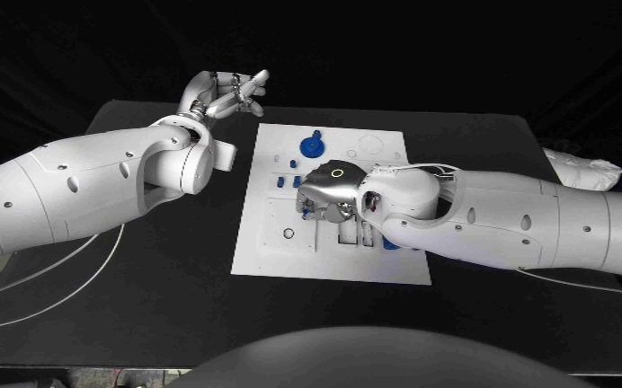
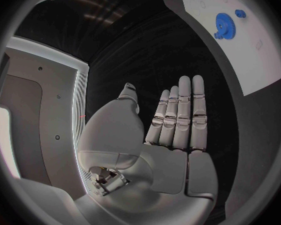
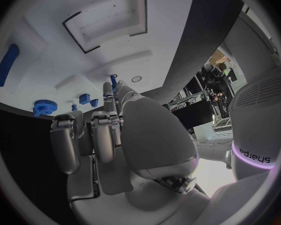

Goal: Assemble the parts on the task board

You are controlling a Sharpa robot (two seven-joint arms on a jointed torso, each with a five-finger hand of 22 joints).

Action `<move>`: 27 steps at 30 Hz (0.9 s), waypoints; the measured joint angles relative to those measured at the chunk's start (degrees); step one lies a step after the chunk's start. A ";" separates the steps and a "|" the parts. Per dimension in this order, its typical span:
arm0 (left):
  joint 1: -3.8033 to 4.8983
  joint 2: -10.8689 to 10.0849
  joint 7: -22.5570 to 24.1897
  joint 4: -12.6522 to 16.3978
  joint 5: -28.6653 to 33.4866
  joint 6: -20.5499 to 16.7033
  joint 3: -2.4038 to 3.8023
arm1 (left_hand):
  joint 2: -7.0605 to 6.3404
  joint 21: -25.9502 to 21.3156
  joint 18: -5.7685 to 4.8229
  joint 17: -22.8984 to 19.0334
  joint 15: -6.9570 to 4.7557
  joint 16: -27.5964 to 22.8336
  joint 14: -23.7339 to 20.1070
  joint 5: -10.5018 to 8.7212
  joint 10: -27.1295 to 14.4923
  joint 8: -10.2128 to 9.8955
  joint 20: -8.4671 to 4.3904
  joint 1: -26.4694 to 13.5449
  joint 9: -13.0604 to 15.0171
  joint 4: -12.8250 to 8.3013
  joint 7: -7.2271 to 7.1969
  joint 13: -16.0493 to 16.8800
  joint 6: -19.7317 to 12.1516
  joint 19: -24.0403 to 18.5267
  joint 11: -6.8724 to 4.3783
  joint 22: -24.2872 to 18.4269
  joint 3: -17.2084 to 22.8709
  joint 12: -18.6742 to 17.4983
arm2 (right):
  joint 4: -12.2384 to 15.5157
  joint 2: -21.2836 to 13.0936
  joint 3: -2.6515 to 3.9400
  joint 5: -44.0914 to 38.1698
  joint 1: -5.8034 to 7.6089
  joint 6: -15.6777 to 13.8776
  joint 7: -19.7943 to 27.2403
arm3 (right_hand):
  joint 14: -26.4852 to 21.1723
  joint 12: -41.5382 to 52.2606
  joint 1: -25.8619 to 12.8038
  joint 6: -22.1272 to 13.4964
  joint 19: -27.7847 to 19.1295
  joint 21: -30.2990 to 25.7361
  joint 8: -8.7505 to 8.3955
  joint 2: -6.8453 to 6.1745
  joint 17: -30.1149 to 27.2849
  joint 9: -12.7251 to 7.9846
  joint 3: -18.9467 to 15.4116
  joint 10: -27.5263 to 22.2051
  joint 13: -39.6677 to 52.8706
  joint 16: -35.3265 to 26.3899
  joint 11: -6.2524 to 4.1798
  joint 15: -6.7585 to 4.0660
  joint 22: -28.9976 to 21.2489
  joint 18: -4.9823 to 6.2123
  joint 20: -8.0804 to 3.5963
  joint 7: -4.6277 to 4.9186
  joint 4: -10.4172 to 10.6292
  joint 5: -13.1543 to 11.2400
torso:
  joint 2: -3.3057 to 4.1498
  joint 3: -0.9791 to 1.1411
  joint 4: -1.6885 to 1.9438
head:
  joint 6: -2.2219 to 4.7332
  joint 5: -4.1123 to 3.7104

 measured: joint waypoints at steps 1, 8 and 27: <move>0.00 0.01 0.00 0.00 0.00 0.00 0.00 | 0.00 0.00 0.00 0.00 0.00 0.00 0.00 0.00 0.00 0.00 0.00 0.00 0.00 0.00 0.00 0.00 0.00 0.00 0.00 0.00 0.00 0.00 | 0.00 0.02 0.00 0.02 0.01 0.05 0.00 | 0.00 0.00 0.00 0.00 0.00 0.00 0.00 0.00 0.00 0.00 0.00 0.00 0.00 0.00 0.00 0.00 0.00 0.00 0.00 0.00 0.00 0.00 | 0.01 0.00 0.00 | 0.00 -0.01; 0.00 0.10 0.01 -0.02 0.00 0.02 0.00 | 0.00 0.00 0.00 0.00 0.00 0.00 0.00 0.00 0.00 0.00 0.00 0.00 0.00 0.00 0.00 0.00 0.00 0.00 0.00 0.00 0.00 0.00 | 0.03 0.11 0.02 0.15 0.01 0.47 0.00 | 0.00 0.00 0.00 0.00 0.00 0.00 0.00 0.00 0.00 -0.03 0.00 -0.20 0.00 0.00 -0.20 0.00 -0.01 0.00 0.00 0.00 0.00 0.00 | 0.05 0.00 -0.02 | 0.00 -0.01; 0.00 0.25 0.01 -0.09 0.00 0.06 0.00 | 0.00 0.00 0.00 0.01 0.00 0.00 0.00 0.00 0.00 0.00 0.00 0.00 0.00 0.00 0.00 0.00 0.00 0.00 0.00 0.01 0.00 0.00 | -0.02 0.14 -0.02 0.25 -0.05 1.61 -0.29 | 0.00 0.00 -0.04 -0.62 0.00 0.00 -0.23 -0.03 -0.01 -0.08 0.16 -0.64 0.00 0.00 0.01 0.00 -0.02 0.00 0.00 0.01 0.16 0.00 | 0.05 0.02 -0.05 | 0.00 -0.14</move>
